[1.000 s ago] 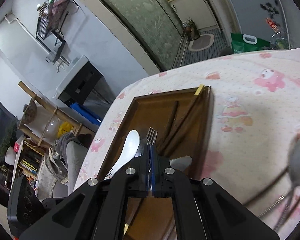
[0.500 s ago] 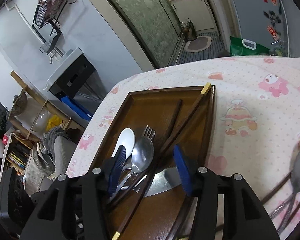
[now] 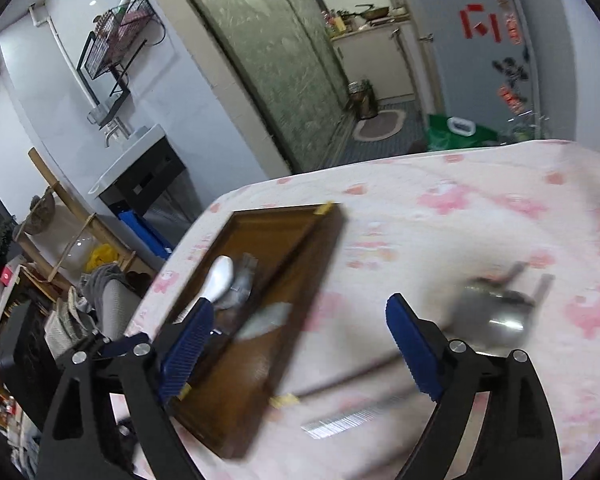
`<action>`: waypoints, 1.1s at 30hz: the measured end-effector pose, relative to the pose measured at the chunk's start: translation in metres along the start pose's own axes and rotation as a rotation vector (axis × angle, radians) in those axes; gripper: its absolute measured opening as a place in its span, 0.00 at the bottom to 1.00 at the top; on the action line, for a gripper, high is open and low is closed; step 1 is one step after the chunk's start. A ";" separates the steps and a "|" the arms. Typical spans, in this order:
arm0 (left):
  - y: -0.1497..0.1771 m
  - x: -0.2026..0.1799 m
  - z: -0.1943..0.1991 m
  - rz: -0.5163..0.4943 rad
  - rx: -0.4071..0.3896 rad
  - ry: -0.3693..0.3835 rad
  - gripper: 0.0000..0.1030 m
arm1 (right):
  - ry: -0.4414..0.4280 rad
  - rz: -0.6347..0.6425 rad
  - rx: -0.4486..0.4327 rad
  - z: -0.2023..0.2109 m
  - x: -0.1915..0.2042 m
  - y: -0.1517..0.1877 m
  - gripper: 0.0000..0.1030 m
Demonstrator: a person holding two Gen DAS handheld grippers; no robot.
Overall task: Organize utensils
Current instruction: 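Grasp a second silver spoon by its handle with the left tool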
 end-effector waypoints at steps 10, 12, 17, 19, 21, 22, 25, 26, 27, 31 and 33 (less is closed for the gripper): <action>0.004 -0.094 -0.012 -0.082 0.024 0.176 0.90 | 0.070 -0.052 -0.004 0.044 -0.070 0.022 0.70; 0.005 -0.110 -0.018 -0.110 0.030 0.189 0.89 | 0.080 -0.060 0.002 0.041 -0.078 0.022 0.66; 0.007 -0.136 -0.033 -0.096 0.066 0.233 0.80 | 0.109 0.005 0.041 0.022 -0.085 0.017 0.61; 0.008 -0.142 -0.038 -0.074 0.081 0.242 0.78 | 0.145 0.074 0.084 0.009 -0.087 0.016 0.59; 0.009 -0.146 -0.041 -0.063 0.097 0.240 0.76 | 0.163 0.133 0.111 0.000 -0.090 0.015 0.57; 0.011 -0.149 -0.042 -0.061 0.104 0.243 0.76 | 0.155 0.152 0.125 -0.004 -0.090 0.016 0.57; 0.012 -0.156 -0.044 -0.052 0.110 0.249 0.76 | 0.170 0.256 0.170 -0.017 -0.089 0.018 0.57; 0.012 -0.157 -0.045 -0.047 0.112 0.252 0.76 | 0.184 0.303 0.188 -0.023 -0.087 0.019 0.57; 0.012 -0.158 -0.046 -0.040 0.114 0.257 0.76 | 0.199 0.334 0.199 -0.027 -0.088 0.019 0.57; 0.011 -0.161 -0.049 -0.022 0.120 0.250 0.76 | 0.256 0.473 0.251 -0.048 -0.088 0.025 0.56; 0.011 -0.162 -0.050 -0.028 0.119 0.240 0.76 | 0.241 0.476 0.261 -0.050 -0.086 0.025 0.48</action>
Point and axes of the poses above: each gripper's, at about its wrist camera, not at the fingertips, and z roughly against the way its jaws point, x to its left, y to its underside, the point moved 9 cm from there along -z, roughly the way its jaws point, and after that the axes turned 5 degrees about z, right-handed, at the moved point
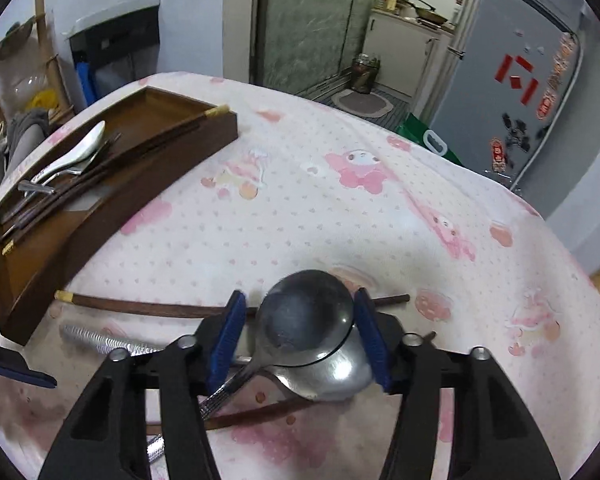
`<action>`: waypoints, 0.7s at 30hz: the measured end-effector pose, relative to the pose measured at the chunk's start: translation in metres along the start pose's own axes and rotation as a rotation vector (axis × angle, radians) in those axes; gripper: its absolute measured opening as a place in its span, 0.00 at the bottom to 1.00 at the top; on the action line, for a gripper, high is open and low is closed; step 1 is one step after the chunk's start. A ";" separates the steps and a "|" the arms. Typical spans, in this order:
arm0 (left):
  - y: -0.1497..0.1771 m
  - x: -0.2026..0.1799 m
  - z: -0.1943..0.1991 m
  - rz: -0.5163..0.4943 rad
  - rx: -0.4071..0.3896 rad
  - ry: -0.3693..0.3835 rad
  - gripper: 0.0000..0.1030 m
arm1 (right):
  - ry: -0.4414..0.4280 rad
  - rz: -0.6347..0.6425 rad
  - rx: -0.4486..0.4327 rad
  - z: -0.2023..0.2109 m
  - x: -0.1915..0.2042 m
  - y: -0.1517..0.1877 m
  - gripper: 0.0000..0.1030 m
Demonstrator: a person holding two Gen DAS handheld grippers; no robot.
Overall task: Organize utensils
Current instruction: 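Grasp a second silver spoon by its handle with the left tool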
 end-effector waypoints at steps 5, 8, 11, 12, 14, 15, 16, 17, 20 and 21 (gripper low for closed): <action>-0.001 0.000 -0.005 0.004 0.007 -0.001 0.76 | 0.038 0.042 0.014 0.007 0.004 0.003 0.48; 0.000 -0.005 -0.006 -0.002 0.006 0.009 0.76 | 0.017 0.011 -0.003 0.016 0.005 0.006 0.48; 0.001 -0.009 -0.006 -0.007 0.004 0.014 0.76 | -0.015 -0.056 -0.024 0.029 0.002 0.009 0.48; 0.002 -0.010 -0.007 -0.009 0.005 0.014 0.76 | -0.022 -0.079 -0.028 0.033 0.001 0.010 0.48; 0.003 -0.015 -0.008 -0.018 0.005 0.013 0.76 | -0.036 -0.128 -0.045 0.044 -0.003 0.010 0.48; 0.003 -0.017 -0.009 -0.027 0.005 0.010 0.76 | -0.042 -0.146 -0.051 0.049 -0.003 0.011 0.48; 0.003 -0.019 -0.010 -0.042 0.001 0.002 0.76 | -0.041 -0.167 -0.057 0.054 -0.005 0.011 0.48; 0.003 -0.021 -0.010 -0.050 -0.003 -0.006 0.76 | -0.033 -0.182 -0.062 0.059 -0.006 0.011 0.48; -0.001 -0.023 -0.013 -0.057 -0.007 -0.016 0.63 | -0.024 -0.223 -0.072 0.077 -0.009 0.012 0.48; -0.001 -0.024 -0.015 -0.058 0.001 -0.012 0.58 | -0.023 -0.232 -0.074 0.081 -0.010 0.012 0.48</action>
Point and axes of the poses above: each gripper's, at about its wrist camera, not at the fingertips, and z roughly against the way its jaws point, x to its left, y to its underside, the point moved 9 cm from there along -z, roughly the way its jaws point, and after that the axes turned 5 degrees about z, right-handed, at the moved point
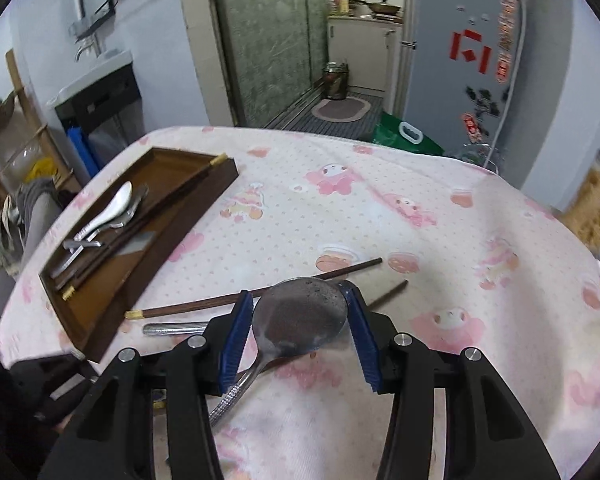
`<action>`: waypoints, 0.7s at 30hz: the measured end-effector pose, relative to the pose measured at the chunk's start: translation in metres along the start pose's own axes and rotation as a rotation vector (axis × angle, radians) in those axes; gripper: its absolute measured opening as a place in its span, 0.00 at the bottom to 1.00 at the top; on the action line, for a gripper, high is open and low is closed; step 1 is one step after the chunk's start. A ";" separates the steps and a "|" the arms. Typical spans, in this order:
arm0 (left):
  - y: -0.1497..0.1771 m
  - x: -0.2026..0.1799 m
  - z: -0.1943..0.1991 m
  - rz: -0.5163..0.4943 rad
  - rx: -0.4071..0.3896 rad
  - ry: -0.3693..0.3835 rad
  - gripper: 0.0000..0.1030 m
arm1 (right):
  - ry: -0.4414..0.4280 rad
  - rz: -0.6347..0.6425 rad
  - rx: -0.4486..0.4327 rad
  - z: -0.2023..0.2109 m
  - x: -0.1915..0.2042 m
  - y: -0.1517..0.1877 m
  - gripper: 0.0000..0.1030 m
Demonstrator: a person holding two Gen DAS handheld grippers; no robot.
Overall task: Organize utensils
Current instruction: 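Grasp a second silver spoon by its handle with the left tool, then lay the second spoon in the tray and open the left tool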
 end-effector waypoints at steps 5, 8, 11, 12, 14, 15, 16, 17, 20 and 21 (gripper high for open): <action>0.002 -0.007 -0.006 -0.027 0.027 0.016 0.11 | -0.010 -0.024 -0.002 0.012 0.001 0.004 0.47; 0.005 -0.007 -0.010 -0.035 0.043 0.019 0.10 | -0.010 -0.033 -0.002 0.014 0.000 0.007 0.47; 0.005 -0.008 -0.010 -0.040 0.043 0.018 0.09 | -0.010 -0.043 -0.004 0.015 -0.001 0.009 0.47; 0.005 -0.007 -0.010 -0.034 0.043 0.022 0.09 | -0.011 -0.046 -0.004 0.015 -0.002 0.010 0.47; 0.005 -0.005 -0.009 -0.031 0.043 0.028 0.09 | -0.012 -0.047 -0.005 0.017 -0.001 0.010 0.47; 0.005 -0.004 -0.006 -0.031 0.041 0.028 0.09 | -0.015 -0.048 -0.006 0.018 0.000 0.009 0.47; 0.004 -0.002 -0.004 -0.030 0.037 0.028 0.08 | -0.016 -0.049 -0.008 0.020 0.001 0.008 0.47; 0.005 -0.001 -0.001 -0.028 0.034 0.028 0.08 | -0.017 -0.048 -0.010 0.021 0.003 0.006 0.47; 0.002 0.006 0.009 -0.024 0.021 0.024 0.08 | -0.017 -0.034 -0.018 0.025 0.015 -0.005 0.47; 0.001 0.010 0.014 -0.022 0.015 0.024 0.08 | -0.018 -0.028 -0.022 0.026 0.020 -0.010 0.47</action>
Point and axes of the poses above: each gripper's, at about its wrist camera, not at the fingertips, and z roughly against the way its jaws point, x to its left, y to its underside, the point moved 9 cm from there along -z, roughly the way its jaws point, and after that the axes turned 5 degrees about z, right-handed, at the moved point
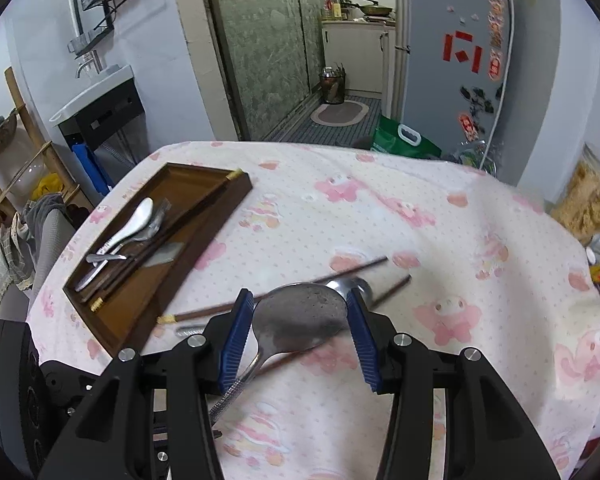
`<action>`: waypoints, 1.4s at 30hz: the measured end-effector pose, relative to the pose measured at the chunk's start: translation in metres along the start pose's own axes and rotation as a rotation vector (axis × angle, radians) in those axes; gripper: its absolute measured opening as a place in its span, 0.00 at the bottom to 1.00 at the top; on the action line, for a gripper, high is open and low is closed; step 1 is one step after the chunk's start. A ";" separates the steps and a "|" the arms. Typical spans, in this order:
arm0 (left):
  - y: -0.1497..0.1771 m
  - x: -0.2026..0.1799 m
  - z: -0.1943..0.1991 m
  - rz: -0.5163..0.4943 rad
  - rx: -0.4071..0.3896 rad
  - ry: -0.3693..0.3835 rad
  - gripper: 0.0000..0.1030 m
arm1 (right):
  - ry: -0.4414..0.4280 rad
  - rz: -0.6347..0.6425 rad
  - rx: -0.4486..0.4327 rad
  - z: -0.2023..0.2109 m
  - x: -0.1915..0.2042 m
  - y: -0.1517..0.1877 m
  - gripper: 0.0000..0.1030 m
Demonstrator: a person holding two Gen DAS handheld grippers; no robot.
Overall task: Organize utensils
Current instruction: 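Lay the second spoon in the tray and open the left tool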
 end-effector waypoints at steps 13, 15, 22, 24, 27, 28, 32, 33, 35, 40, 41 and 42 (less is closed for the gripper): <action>0.002 0.108 0.061 0.090 -0.040 -0.131 0.07 | -0.109 0.087 -0.037 -0.036 0.102 -0.079 0.47; 0.004 0.127 0.063 0.109 -0.033 -0.153 0.07 | -0.131 0.095 -0.037 -0.048 0.117 -0.089 0.47; 0.012 0.178 0.060 0.157 -0.005 -0.193 0.07 | -0.186 0.082 -0.012 -0.096 0.142 -0.107 0.47; 0.016 0.186 0.059 0.165 0.000 -0.201 0.07 | -0.204 0.068 -0.002 -0.109 0.144 -0.108 0.47; 0.019 0.192 0.053 0.167 0.017 -0.216 0.07 | -0.232 0.041 0.014 -0.125 0.144 -0.106 0.47; 0.019 0.193 0.052 0.165 0.015 -0.215 0.07 | -0.234 0.031 0.017 -0.131 0.143 -0.105 0.48; 0.020 0.196 0.051 0.159 0.020 -0.234 0.08 | -0.264 -0.011 0.046 -0.147 0.141 -0.099 0.49; 0.020 0.197 0.051 0.156 0.019 -0.237 0.08 | -0.261 -0.010 0.048 -0.148 0.141 -0.097 0.49; 0.020 0.198 0.051 0.154 0.018 -0.238 0.12 | -0.256 -0.006 0.049 -0.149 0.143 -0.095 0.53; 0.020 0.193 0.053 0.145 0.008 -0.250 0.29 | -0.243 0.011 0.039 -0.144 0.148 -0.094 0.69; 0.020 0.193 0.054 0.146 0.003 -0.258 0.34 | -0.241 0.009 0.033 -0.141 0.148 -0.094 0.69; 0.020 0.193 0.055 0.150 -0.004 -0.266 0.45 | -0.241 0.010 0.028 -0.137 0.147 -0.094 0.69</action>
Point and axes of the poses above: each gripper's, at about its wrist camera, not at the fingertips, and z roughly against the way its jaws point, x to its left, y to its underside, the point moved 9 cm from there along -z, roughly the way its jaws point, and after that the axes turned 5 degrees about z, right-handed, at the moved point
